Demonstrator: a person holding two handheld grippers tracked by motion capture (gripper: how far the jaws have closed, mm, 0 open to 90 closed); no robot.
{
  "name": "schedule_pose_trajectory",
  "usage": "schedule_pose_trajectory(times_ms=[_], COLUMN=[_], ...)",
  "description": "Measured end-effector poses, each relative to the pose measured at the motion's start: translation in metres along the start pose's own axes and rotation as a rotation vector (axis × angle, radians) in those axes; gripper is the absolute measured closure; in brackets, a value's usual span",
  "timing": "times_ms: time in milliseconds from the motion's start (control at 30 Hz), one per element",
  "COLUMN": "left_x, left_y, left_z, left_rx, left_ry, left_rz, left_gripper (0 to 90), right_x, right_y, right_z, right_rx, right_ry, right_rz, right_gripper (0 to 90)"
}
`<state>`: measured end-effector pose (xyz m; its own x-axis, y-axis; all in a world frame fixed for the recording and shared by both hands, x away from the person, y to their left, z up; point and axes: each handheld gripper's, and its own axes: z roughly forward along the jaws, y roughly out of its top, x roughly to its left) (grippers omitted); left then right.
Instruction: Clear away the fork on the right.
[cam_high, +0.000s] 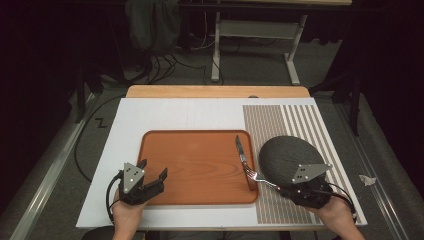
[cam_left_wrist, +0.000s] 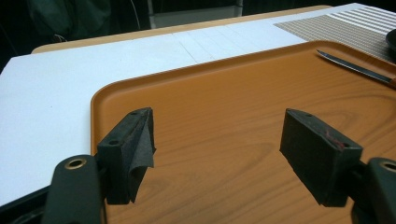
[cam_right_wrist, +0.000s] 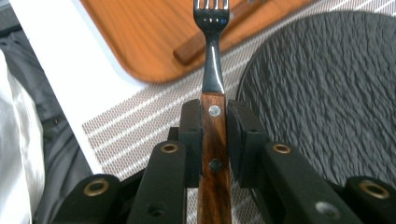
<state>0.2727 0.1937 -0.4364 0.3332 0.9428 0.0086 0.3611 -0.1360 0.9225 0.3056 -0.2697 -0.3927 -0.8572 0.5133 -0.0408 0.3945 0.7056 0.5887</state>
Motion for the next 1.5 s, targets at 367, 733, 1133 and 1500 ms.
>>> schedule_pose_trajectory(times_ms=[367, 733, 1133, 1500], left_x=[0.000, 0.001, 0.001, 0.001], left_y=[0.000, 0.000, 0.000, 0.000], left_z=[0.000, 0.000, -0.001, -0.001], left_rx=[-0.002, -0.005, -0.006, -0.006], left_ry=[0.000, -0.001, -0.003, -0.005], left_rz=[-0.001, -0.004, -0.001, 0.001], left_gripper=[26.5, 26.5, 26.5, 26.5], right_x=[0.004, 0.009, 0.012, 0.014], right_y=[0.026, 0.051, 0.072, 0.087], right_z=[0.013, 0.030, 0.045, 0.059], right_rx=[-0.002, 0.004, 0.010, 0.015], right_ry=[0.000, 0.007, 0.013, 0.006], right_rz=[0.013, 0.022, 0.031, 0.048], right_gripper=[78.8, 78.7, 78.7, 78.7])
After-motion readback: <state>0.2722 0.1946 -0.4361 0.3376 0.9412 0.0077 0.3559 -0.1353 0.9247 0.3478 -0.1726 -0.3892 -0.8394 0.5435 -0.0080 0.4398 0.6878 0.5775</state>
